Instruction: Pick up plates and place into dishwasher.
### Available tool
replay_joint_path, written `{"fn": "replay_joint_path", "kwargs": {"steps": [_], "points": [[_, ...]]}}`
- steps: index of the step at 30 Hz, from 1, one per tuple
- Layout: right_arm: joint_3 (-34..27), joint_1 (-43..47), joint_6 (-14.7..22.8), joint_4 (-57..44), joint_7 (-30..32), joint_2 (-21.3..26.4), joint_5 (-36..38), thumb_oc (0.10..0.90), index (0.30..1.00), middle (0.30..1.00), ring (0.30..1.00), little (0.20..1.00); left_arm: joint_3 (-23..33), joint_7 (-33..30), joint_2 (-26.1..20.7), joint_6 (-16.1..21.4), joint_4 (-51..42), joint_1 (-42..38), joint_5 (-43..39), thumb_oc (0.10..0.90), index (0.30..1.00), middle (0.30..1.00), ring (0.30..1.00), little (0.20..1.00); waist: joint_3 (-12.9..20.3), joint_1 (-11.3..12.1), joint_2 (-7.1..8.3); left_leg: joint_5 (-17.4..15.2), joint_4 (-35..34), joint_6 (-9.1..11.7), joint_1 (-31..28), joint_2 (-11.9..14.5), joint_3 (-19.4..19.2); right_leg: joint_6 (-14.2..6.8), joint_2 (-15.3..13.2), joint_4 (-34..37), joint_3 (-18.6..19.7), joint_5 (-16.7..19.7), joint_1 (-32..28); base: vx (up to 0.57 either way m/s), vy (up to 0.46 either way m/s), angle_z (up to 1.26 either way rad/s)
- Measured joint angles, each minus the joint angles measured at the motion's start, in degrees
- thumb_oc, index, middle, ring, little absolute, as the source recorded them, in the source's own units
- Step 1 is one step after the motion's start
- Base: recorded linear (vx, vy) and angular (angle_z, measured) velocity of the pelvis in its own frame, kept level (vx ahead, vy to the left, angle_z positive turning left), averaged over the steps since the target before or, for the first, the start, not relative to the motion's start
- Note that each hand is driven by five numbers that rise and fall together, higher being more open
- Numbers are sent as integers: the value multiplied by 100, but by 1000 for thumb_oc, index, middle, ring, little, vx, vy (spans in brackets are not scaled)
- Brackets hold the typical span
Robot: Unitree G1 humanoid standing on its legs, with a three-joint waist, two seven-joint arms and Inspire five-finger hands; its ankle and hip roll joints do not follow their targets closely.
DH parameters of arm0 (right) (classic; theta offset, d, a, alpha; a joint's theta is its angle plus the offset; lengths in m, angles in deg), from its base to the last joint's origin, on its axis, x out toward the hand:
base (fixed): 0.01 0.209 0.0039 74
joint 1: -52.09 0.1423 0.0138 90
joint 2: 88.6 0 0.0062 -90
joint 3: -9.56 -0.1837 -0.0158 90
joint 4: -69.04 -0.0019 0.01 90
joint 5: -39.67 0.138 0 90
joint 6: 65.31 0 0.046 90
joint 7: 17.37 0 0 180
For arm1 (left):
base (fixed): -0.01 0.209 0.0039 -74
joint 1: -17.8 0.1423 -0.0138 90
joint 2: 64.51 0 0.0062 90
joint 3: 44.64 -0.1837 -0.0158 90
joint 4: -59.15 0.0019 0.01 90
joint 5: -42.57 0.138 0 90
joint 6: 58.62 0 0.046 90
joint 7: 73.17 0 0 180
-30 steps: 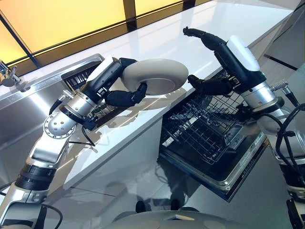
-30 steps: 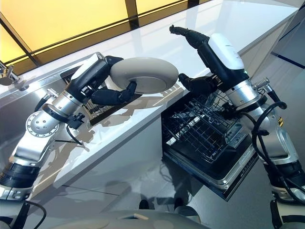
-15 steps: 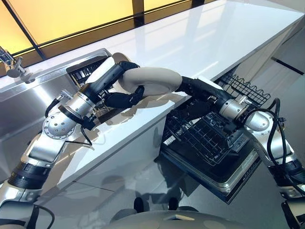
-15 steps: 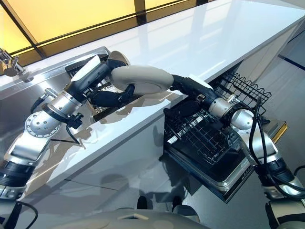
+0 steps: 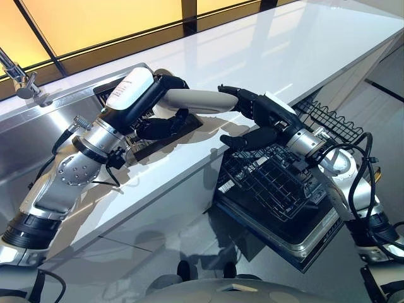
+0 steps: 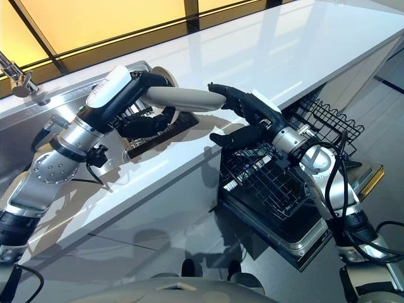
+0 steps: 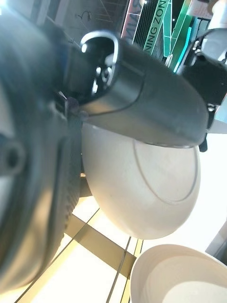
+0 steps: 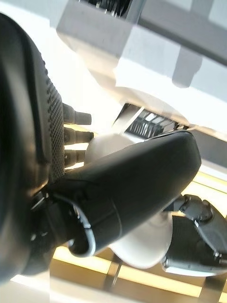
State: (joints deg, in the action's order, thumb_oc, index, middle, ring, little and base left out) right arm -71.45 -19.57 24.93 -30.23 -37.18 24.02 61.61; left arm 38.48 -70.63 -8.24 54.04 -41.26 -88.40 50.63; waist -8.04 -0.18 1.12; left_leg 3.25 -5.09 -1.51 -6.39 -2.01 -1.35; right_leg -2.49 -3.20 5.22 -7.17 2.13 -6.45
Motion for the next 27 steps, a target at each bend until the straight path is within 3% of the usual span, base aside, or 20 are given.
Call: {"fn": "replay_joint_path", "kwargs": {"steps": [6, 10, 13, 17, 18, 22, 27], "points": [[-6, 40, 552, -66, 318, -259, 54, 800, 900, 900, 900, 900, 3, 5, 82, -9, 0, -13, 0, 100, 300, 300, 300, 200, -2, 16, -4, 1, 0, -1, -5, -2, 5, 0, -2, 0, -2, 0, -9, 0, 0, 0], [-47, 101, 892, -276, 462, -291, -388, 800, 900, 900, 900, 900, 3, 24, 170, -34, 0, -14, -1, 100, 300, 300, 300, 200, -7, 14, -12, 1, 0, 0, -23, -3, 11, 0, -2, 1, -3, 0, -28, -23, 1, 0], [-137, 272, 1055, -347, 457, -204, -1036, 800, 900, 900, 900, 900, 3, 126, 180, -192, -10, -31, -3, 100, 300, 300, 300, 200, -23, 10, -39, 5, 0, -2, -24, -8, 24, 0, -4, 0, -1, -1, -35, -16, 0, 0], [-181, 371, 1080, -437, 165, 164, -1270, 800, 900, 900, 900, 900, 4, 182, 180, -248, -11, -33, -4, 100, 300, 300, 300, 200, -31, 6, -51, 17, -1, 5, -11, -6, 85, 1, 1, 1, -5, -3, -49, -13, -10, 6], [-179, 384, 1052, -470, 25, 202, -1288, 100, 300, 300, 300, 200, 3, 193, 182, -248, -11, -33, -3, 100, 300, 300, 300, 200, -32, 1, -53, 19, 0, 5, -7, -6, 112, 2, 3, 0, -9, -3, -56, -49, -16, 11], [-113, 460, 756, -549, -497, 387, -1289, 100, 300, 300, 300, 200, 2, 258, 181, -237, -10, -73, -10, 100, 300, 300, 300, 200, -37, -4, -60, 47, 0, 12, 14, -11, 230, -10, 3, 0, -10, -14, -90, -17, -15, 14], [54, 677, 539, -511, -540, 428, -1304, 100, 300, 300, 300, 200, -16, 254, 165, 21, 28, -71, 0, 100, 300, 300, 300, 200, -37, 5, -60, 86, 0, 20, 35, -16, 315, -15, 4, 1, -8, -19, -113, -2, -7, 10]]}}
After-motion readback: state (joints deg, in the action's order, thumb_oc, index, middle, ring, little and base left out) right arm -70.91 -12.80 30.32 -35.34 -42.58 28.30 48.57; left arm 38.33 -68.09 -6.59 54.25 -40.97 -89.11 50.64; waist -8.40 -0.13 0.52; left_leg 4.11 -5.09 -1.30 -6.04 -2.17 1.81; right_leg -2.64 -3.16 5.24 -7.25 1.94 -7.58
